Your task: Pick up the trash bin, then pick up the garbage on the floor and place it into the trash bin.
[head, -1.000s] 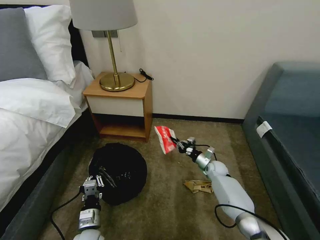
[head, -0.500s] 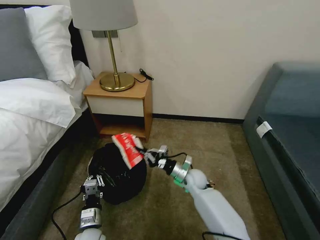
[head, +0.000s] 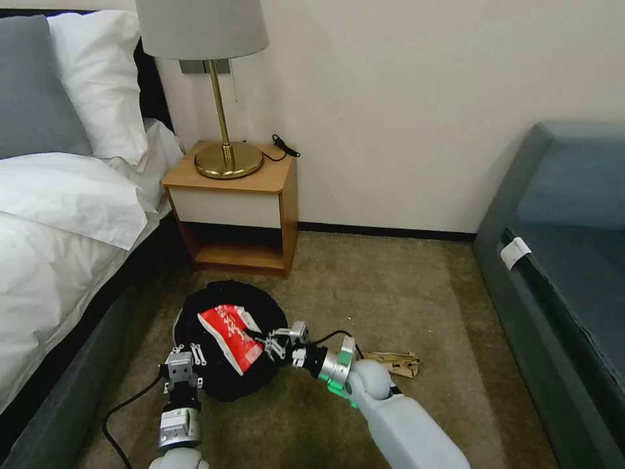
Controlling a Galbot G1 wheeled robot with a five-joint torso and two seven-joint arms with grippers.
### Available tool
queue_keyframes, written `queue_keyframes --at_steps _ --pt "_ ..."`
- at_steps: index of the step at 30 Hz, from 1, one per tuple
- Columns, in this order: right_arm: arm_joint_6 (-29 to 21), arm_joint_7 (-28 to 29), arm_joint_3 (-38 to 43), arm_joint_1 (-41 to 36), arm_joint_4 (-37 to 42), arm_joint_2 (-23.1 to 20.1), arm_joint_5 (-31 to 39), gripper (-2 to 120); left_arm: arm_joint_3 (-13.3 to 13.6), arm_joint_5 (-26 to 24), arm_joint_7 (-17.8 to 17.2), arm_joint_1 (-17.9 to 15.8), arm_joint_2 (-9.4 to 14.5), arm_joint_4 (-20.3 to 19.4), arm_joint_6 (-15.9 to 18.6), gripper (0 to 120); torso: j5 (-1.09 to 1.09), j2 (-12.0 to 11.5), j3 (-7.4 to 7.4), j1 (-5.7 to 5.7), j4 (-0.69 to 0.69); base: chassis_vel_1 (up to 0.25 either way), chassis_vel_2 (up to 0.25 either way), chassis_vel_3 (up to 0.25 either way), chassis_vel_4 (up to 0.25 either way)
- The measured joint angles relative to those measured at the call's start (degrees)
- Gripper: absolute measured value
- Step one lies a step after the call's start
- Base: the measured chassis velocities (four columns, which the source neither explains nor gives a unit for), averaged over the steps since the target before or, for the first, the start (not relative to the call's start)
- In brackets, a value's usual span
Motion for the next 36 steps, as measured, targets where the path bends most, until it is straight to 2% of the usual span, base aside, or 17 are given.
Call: queue_keyframes --at_steps 4,7,8,11,12,14,15,18,19,22,23,25,27,29,36 --pt "0.96 2.71 0.15 -0.27 -0.84 1.06 -1.04 6 0.01 0.0 0.0 0.32 -0.01 0.0 -0.28 3 0.0 0.0 0.0 0.0 0.0 0.0 0.0 0.0 0.0" --pt "0.87 3.21 0.5 -0.54 -0.2 1.48 -1.73 19 -0.15 -0.12 0.01 0.51 0.13 0.08 -0.72 3 0.0 0.0 0.0 0.0 0.0 0.0 0.0 0.0 0.0" --pt "0.87 3.21 0.5 -0.54 -0.2 1.48 -1.73 19 -0.15 -0.12 0.01 0.51 0.13 0.08 -0.72 3 0.0 0.0 0.0 0.0 0.0 0.0 0.0 0.0 0.0" --pt "0.61 3.24 0.83 -0.95 0.32 1.6 -2.63 34 -0.26 -0.3 0.03 0.65 0.27 0.11 -0.87 3 0.0 0.0 0.0 0.0 0.0 0.0 0.0 0.0 0.0" --pt "0.61 3.24 0.83 -0.95 0.32 1.6 -2.63 34 -0.26 -0.3 0.03 0.65 0.27 0.11 -0.87 3 0.0 0.0 0.0 0.0 0.0 0.0 0.0 0.0 0.0" --pt "0.6 3.24 1.05 -1.51 0.82 1.62 -3.04 45 -0.33 -0.43 0.05 0.63 0.43 0.1 -0.88 3 0.0 0.0 0.0 0.0 0.0 0.0 0.0 0.0 0.0" --pt "0.6 3.24 1.05 -1.51 0.82 1.62 -3.04 45 -0.33 -0.43 0.05 0.63 0.43 0.1 -0.88 3 0.0 0.0 0.0 0.0 0.0 0.0 0.0 0.0 0.0" --pt "0.72 3.22 1.41 -2.13 1.4 1.68 -3.4 59 -0.39 -0.51 0.06 0.33 0.5 0.37 -0.89 3 0.0 0.0 0.0 0.0 0.0 0.0 0.0 0.0 0.0" --pt "0.72 3.22 1.41 -2.13 1.4 1.68 -3.4 59 -0.39 -0.51 0.06 0.33 0.5 0.37 -0.89 3 0.0 0.0 0.0 0.0 0.0 0.0 0.0 0.0 0.0" --pt "1.15 3.13 2.39 -2.59 1.56 2.02 -3.81 74 -0.35 -0.52 0.07 0.08 0.5 0.54 -0.89 3 0.0 0.0 0.0 0.0 0.0 0.0 0.0 0.0 0.0" --pt "1.15 3.13 2.39 -2.59 1.56 2.02 -3.81 74 -0.35 -0.52 0.07 0.08 0.5 0.54 -0.89 3 0.0 0.0 0.0 0.0 0.0 0.0 0.0 0.0 0.0" --pt "1.44 3.13 2.98 -2.88 1.71 2.16 -3.85 86 -0.24 -0.52 0.09 0.01 0.43 0.5 -0.89 3 0.0 0.0 0.0 0.0 0.0 0.0 0.0 0.0 0.0" --pt "1.47 3.13 3.29 -3.02 1.96 2.19 -3.85 89 -0.21 -0.51 0.09 -0.01 0.42 0.49 -0.89 3 0.0 0.0 0.0 0.0 0.0 0.0 0.0 0.0 0.0" --pt "1.48 3.12 4.01 -3.2 2.81 2.2 -3.71 98 -0.18 -0.5 0.11 -0.08 0.42 0.6 -0.89 3 0.0 0.0 0.0 0.0 0.0 0.0 0.0 0.0 0.0" --pt "1.11 3.66 6.84 -3.23 5.26 1.63 -2.36 100 -0.27 -0.49 0.12 -0.21 0.58 1.47 -1.1 3 0.0 0.0 0.0 0.0 0.0 0.0 0.0 0.0 0.0"
